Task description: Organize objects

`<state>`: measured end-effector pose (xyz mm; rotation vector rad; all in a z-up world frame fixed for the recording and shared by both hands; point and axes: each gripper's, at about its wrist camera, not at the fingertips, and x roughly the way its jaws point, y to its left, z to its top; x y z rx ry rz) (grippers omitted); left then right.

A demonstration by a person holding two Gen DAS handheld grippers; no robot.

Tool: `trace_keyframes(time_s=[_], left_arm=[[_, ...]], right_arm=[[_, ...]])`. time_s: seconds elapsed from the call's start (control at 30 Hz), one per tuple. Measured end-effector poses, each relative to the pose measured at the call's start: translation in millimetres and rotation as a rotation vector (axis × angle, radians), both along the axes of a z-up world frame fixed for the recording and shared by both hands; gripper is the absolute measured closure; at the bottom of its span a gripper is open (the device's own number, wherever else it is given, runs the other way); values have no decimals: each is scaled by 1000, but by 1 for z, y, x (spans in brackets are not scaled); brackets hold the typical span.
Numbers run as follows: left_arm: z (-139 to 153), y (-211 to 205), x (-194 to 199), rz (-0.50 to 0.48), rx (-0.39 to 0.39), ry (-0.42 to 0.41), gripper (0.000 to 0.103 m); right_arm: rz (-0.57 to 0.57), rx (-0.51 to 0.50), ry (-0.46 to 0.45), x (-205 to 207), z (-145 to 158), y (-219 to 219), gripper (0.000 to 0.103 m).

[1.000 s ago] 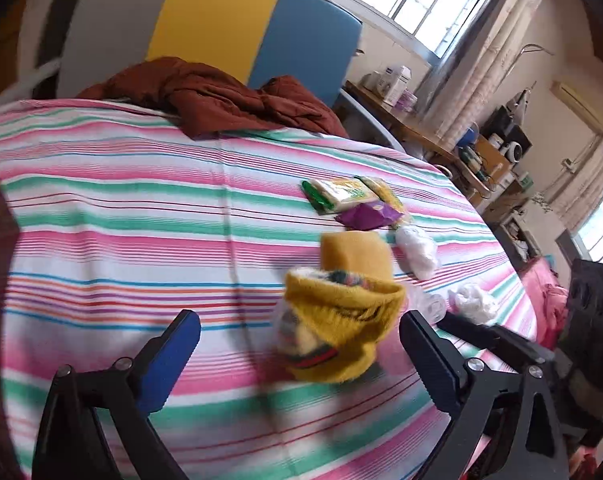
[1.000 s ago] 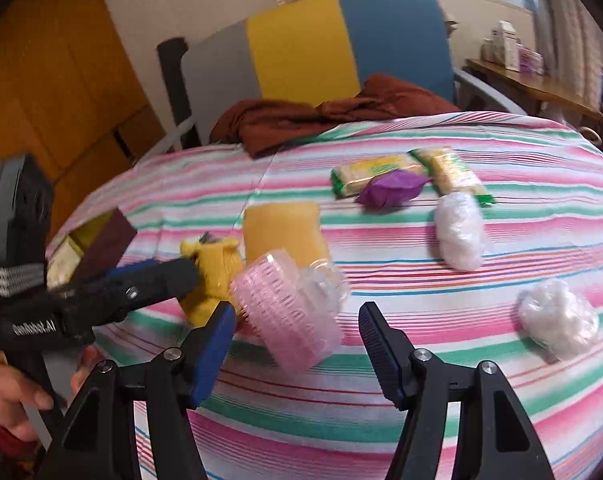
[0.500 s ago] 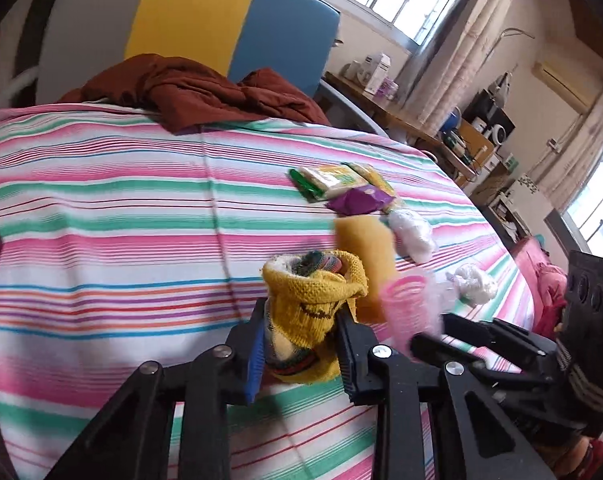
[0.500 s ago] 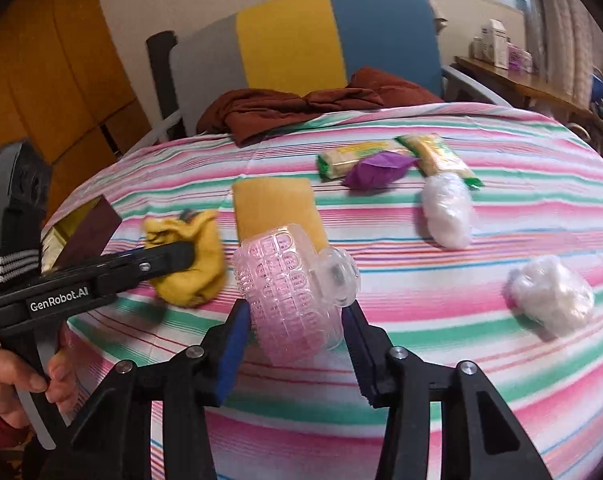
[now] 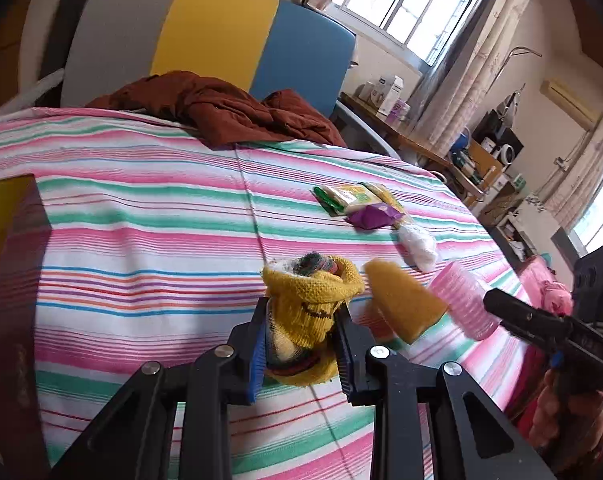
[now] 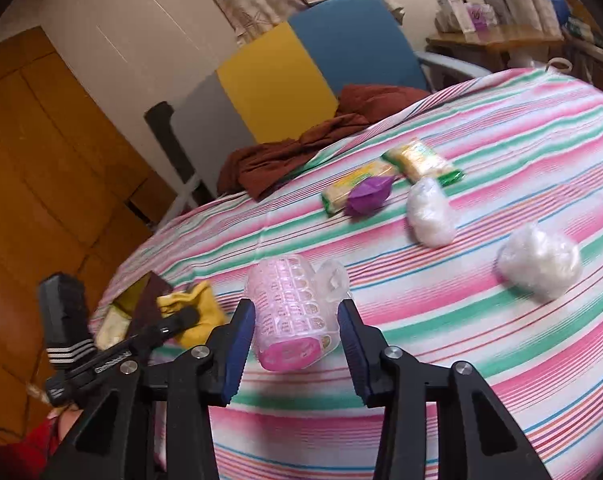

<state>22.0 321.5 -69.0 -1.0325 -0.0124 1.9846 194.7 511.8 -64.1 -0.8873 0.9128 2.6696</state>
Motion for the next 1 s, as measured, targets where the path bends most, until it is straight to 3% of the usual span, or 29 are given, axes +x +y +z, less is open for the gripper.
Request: trace_keyframes(time_s=[0.17,0.27,0.33,0.4,0.5,0.57,0.83,1.0], left_arm=[[0,7,-15,27,-59,10,70],[5,6,-18,77,-44,0,43],[15,1,-11,93,3,24,15],[28,-2,2,113,45,67,5],[41,7,19,49,108,85,2],[42,23,26,-5,99,69,2],[11,91,18,-74,11,-153,3],[-7,133,27,-127,-65,-187,4]], right_arm=[[-19,22,-18,-1,1,2,60],[-20,-2,-21,4,-5,6,60],[-19,-10,-29,8,-9,7,60],[-23,-7,-41,12,-13,6,60],[-39,-6,-61,20,-19,8,60],[-43,-5,-70,24,-23,10,60],[-57,-4,-92,29,-27,17,60],[-71,22,-119,39,-32,18,60]])
